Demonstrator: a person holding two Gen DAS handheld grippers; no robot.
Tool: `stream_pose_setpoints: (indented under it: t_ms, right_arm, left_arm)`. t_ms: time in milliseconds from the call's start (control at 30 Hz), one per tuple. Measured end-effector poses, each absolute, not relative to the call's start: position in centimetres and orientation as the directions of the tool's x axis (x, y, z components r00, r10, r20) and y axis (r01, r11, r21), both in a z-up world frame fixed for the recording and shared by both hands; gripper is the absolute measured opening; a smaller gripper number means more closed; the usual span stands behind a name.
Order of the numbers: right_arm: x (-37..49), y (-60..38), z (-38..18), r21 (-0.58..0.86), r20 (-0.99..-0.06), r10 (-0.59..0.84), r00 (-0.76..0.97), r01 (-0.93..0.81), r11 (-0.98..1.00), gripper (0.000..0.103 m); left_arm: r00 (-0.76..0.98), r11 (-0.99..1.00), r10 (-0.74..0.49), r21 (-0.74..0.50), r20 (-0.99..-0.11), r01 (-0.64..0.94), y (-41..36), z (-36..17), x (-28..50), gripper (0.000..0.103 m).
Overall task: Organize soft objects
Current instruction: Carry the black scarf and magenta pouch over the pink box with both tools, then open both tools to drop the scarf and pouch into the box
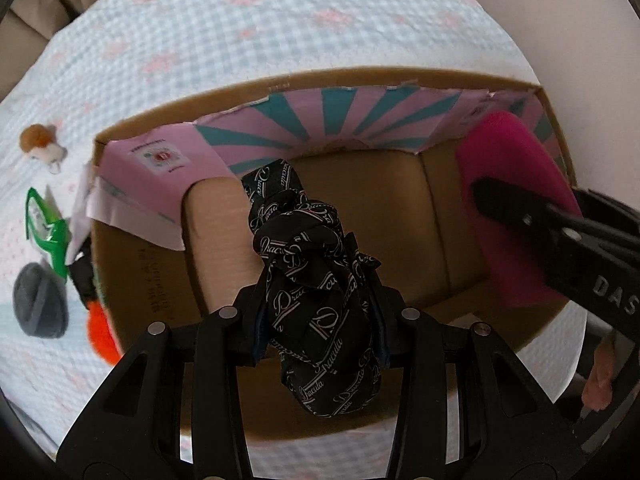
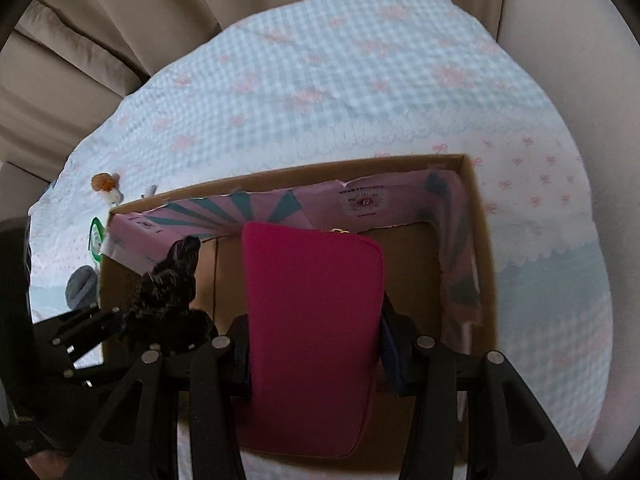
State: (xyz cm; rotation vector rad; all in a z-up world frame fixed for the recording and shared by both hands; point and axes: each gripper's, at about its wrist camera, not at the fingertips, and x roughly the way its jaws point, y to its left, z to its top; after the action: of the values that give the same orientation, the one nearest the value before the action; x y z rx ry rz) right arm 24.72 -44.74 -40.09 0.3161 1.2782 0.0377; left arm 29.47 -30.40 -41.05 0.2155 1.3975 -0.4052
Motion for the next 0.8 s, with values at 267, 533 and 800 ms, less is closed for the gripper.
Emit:
stream_pose_setpoints:
  t_ms: [267, 533, 800]
  right_arm:
    - [25.8, -43.7, -40.4, 0.218, -0.929, 0.184, 0.322, 0.071, 0.973, 0.103]
    - [24.8, -42.6, -39.6, 0.195, -0.933, 0.169, 0.319, 0.050, 0.980, 0.103]
    - [23.5, -42.1, -35.1, 0.185, -0.923, 0.152, 0.354, 0.061, 0.981, 0.103]
  left_arm:
    - [0.195, 0.852, -0.114, 0.005, -0.974, 0.524, -31.0, -40.5, 28.1, 0.103]
    - [0.202, 0.860, -0.133, -0.012, -0.970, 0.510, -30.0, -38.9, 26.8, 0.103]
    - [0.250, 0.877, -0.157, -0.019, -0.955, 0.480, -28.4, -34.3, 24.9, 0.103]
